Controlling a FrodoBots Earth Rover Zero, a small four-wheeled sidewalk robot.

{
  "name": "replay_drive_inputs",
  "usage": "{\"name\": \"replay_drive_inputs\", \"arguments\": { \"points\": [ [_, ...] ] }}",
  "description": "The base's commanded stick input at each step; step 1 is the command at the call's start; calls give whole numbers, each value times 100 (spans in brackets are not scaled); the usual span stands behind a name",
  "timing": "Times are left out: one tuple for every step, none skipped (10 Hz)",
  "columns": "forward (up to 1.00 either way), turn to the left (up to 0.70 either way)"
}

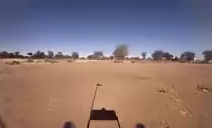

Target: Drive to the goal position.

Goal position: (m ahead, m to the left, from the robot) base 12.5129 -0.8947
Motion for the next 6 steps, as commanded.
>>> {"name": "replay_drive_inputs", "arguments": {
  "points": [
    [50, 0],
    [50, 0],
    [50, 0],
    [50, 0],
    [50, 0],
    [50, 0]
  ]
}}
